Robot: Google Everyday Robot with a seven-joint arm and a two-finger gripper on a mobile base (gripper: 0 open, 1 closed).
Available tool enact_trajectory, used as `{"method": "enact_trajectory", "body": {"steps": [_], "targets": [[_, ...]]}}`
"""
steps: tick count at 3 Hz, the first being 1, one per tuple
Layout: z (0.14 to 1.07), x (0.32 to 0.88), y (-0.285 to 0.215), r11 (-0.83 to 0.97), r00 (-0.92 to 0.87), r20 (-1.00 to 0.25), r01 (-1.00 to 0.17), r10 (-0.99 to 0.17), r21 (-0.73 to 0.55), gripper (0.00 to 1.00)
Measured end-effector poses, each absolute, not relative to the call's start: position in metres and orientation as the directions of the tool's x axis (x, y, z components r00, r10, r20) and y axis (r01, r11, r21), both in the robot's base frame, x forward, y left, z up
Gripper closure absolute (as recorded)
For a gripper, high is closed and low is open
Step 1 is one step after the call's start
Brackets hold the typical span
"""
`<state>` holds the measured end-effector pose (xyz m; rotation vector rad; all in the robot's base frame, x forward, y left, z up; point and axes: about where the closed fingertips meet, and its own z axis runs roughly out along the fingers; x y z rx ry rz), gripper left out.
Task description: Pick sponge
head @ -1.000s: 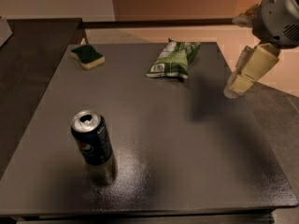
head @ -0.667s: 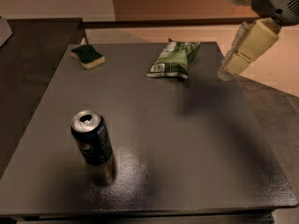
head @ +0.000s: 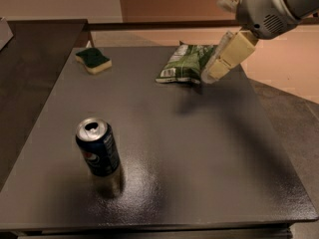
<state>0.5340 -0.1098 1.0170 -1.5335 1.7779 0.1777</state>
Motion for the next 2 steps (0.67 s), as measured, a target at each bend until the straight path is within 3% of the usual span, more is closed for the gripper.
{"method": "enact_trajectory", "body": {"steps": [2], "targets": [[1.0174,0.5359,-0.1066,0.271,0.020,-0.638,-0.895,-0.770,-0.355,0.00]]}}
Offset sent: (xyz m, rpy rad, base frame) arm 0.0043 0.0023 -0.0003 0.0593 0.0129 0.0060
